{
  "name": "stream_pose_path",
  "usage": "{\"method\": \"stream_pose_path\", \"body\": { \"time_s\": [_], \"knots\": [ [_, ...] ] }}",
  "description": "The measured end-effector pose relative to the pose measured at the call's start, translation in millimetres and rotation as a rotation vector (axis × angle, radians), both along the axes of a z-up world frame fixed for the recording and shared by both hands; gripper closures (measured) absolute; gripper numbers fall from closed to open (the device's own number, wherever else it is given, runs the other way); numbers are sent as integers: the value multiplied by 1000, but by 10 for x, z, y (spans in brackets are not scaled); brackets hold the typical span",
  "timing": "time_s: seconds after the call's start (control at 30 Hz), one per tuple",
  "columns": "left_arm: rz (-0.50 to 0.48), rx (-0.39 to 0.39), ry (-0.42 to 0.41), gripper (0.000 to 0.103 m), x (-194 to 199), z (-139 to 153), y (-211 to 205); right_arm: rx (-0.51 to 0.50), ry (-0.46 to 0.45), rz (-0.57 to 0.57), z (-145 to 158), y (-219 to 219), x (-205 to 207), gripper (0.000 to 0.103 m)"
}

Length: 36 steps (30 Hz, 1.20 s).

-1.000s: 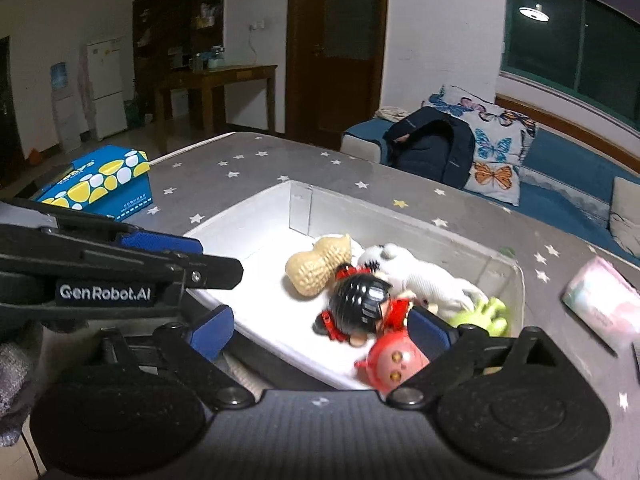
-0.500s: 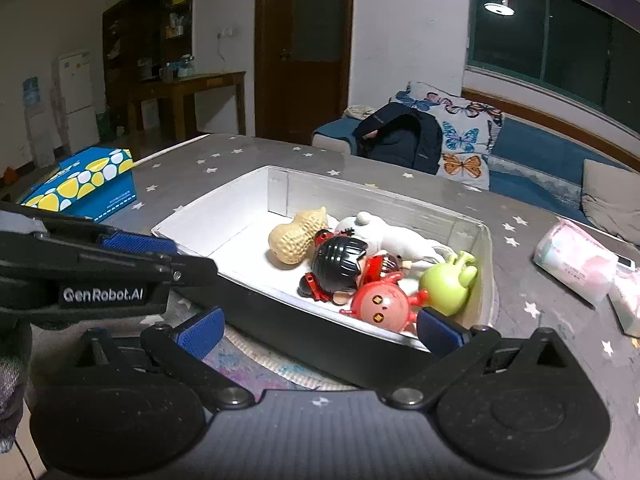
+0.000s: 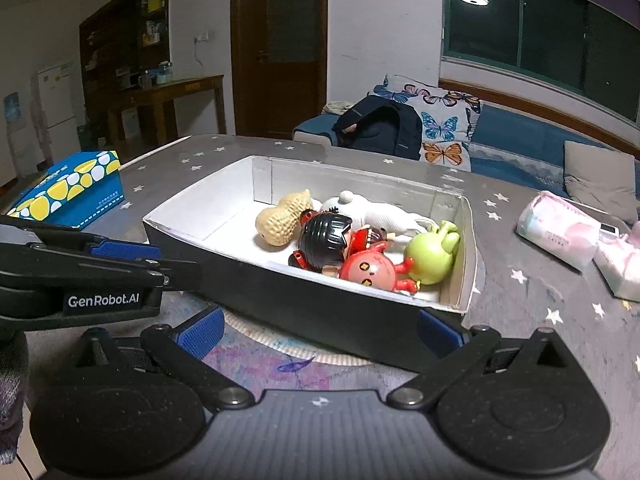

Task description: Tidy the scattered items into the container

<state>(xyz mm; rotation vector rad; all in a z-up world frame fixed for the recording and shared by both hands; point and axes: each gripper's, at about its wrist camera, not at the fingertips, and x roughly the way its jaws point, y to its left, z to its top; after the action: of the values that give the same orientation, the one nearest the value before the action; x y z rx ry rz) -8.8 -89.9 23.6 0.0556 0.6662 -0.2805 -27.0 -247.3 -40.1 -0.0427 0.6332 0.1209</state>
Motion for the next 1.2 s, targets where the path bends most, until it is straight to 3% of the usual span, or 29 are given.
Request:
{"method": "stream_pose_path", "body": {
  "time_s": [1.2],
  "knots": [
    [14, 52, -1, 64, -88, -173, -64, 49, 51, -93, -260, -20, -108, 0]
  ]
}}
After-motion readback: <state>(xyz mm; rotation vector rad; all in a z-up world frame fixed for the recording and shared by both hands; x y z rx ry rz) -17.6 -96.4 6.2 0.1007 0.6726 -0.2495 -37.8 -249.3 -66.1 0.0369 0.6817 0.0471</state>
